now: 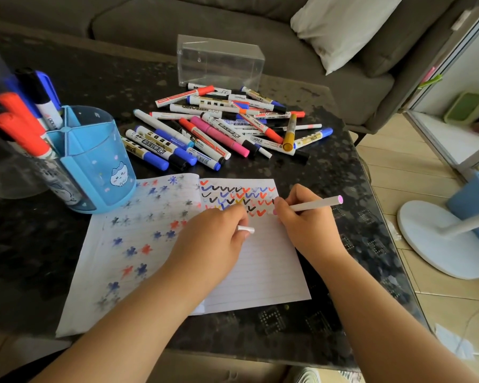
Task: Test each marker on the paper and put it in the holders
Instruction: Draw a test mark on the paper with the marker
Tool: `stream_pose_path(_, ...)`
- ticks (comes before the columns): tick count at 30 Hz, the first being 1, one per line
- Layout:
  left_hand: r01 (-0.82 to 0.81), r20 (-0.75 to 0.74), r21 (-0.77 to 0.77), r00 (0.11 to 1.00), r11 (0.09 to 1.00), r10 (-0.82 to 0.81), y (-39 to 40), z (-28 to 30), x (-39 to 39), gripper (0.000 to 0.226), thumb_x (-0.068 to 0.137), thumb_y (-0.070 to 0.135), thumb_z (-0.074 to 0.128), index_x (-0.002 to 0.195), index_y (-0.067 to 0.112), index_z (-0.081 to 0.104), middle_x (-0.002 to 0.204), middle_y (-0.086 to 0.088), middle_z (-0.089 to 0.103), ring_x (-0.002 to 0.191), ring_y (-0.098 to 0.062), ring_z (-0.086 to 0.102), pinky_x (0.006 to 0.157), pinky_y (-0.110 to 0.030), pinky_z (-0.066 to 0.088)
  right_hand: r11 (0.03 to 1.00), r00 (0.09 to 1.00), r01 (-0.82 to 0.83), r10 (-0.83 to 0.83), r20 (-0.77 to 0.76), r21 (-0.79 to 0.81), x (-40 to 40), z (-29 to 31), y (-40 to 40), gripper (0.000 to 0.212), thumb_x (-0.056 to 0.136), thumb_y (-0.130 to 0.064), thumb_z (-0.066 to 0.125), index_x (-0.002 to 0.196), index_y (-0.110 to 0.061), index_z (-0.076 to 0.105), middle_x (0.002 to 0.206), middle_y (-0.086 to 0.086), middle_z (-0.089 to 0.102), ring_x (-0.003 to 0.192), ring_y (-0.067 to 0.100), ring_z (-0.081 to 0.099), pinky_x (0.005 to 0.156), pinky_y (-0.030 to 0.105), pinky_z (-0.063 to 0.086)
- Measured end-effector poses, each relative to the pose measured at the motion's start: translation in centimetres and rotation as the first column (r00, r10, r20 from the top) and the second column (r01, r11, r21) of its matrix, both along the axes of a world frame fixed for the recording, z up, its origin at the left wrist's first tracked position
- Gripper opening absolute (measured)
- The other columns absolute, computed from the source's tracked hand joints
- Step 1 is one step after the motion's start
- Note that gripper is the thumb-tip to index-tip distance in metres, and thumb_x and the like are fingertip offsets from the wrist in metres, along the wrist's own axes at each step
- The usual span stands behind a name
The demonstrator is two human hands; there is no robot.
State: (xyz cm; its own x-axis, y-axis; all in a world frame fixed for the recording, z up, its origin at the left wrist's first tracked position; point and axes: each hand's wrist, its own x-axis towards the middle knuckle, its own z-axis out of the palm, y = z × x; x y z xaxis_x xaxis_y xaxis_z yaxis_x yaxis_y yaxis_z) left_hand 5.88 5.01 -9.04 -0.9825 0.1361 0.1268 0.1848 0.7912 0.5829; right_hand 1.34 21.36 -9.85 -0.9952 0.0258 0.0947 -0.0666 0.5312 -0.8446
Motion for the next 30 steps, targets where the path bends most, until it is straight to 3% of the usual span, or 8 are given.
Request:
stream_pose_path(7,-0.002,0.019,0.03,1.0,1.0,0.002,0.0,0.3,0.2,0.008,0.091,0.029,0.056,0.096,0.023,0.058,0.083,0.005,0.065,0.075,-0.01,0.058,0.067,-0.029,0.05,0.998,0.998,0.068,-0.068,-0.005,0.009,-0.1,-0.1,0.1,0.035,0.09,-0.014,0.06,0.064,-0.011,0.036,0.053,-0.002,0.039,0.041,0.004,0.034,0.038,0.014,0.024)
stream_pose_path(10,-0.049,0.029,0.158,0.999,0.986,0.045,0.0,0.7,0.3,0.008,0.09,0.029,0.058,0.091,0.021,0.061,0.078,0.005,0.064,0.072,-0.007,0.059,0.067,-0.026,0.049,0.995,0.995,0.104,-0.104,0.005,-0.001,-0.1,0.1,0.0,0.031,0.09,-0.02,0.061,0.068,-0.009,0.043,0.054,-0.001,0.044,0.041,0.002,0.039,0.039,0.014,0.028)
stream_pose_path(13,-0.119,0.103,0.355,0.991,0.927,0.088,-0.2,1.7,0.2,0.007,0.088,0.028,0.06,0.084,0.022,0.063,0.074,0.006,0.064,0.069,-0.006,0.058,0.065,-0.021,0.047,0.984,0.997,0.072,-0.065,0.047,-0.165,0.4,1.9,-0.2,0.023,0.087,-0.027,0.065,0.074,-0.011,0.054,0.053,-0.003,0.054,0.044,0.002,0.044,0.048,0.021,0.038)
stream_pose_path(16,-0.157,0.192,0.549,0.98,0.821,0.059,-0.5,2.7,-0.2,0.012,0.089,0.022,0.059,0.078,0.025,0.063,0.07,0.007,0.067,0.061,-0.006,0.058,0.063,-0.023,0.049,0.897,0.994,-0.08,0.102,0.029,-0.435,1.2,4.1,-0.6,0.018,0.089,-0.02,0.059,0.077,-0.008,0.059,0.05,-0.005,0.052,0.046,0.007,0.041,0.048,0.02,0.034)
stream_pose_path(19,-0.18,0.234,0.644,0.972,0.744,0.033,-0.6,3.3,-0.3,0.013,0.09,0.018,0.058,0.08,0.024,0.064,0.066,0.012,0.068,0.057,0.002,0.057,0.058,-0.013,0.047,0.803,0.991,-0.111,0.136,-0.001,-0.586,1.9,5.2,-1.0,0.026,0.096,-0.015,0.048,0.073,-0.007,0.058,0.049,0.001,0.049,0.046,0.01,0.039,0.046,0.019,0.033)
stream_pose_path(23,-0.203,0.259,0.689,0.965,0.696,0.024,-0.5,3.6,-0.2,0.012,0.089,0.018,0.059,0.081,0.025,0.064,0.068,0.014,0.07,0.059,0.003,0.061,0.058,-0.011,0.047,0.749,0.995,-0.061,0.096,0.017,-0.659,2.3,5.7,-1.2,0.026,0.096,-0.009,0.047,0.069,-0.008,0.046,0.048,0.005,0.046,0.041,0.009,0.041,0.043,0.017,0.034)
stream_pose_path(30,-0.206,0.283,0.711,0.959,0.672,-0.005,-0.7,3.9,-0.2,0.008,0.087,0.02,0.061,0.083,0.024,0.066,0.071,0.009,0.07,0.06,-0.001,0.06,0.062,-0.018,0.048,0.765,0.988,-0.109,0.151,0.013,-0.634,2.3,5.5,-1.1,0.024,0.092,-0.014,0.052,0.069,-0.009,0.046,0.046,0.006,0.048,0.042,0.013,0.036,0.044,0.022,0.029)
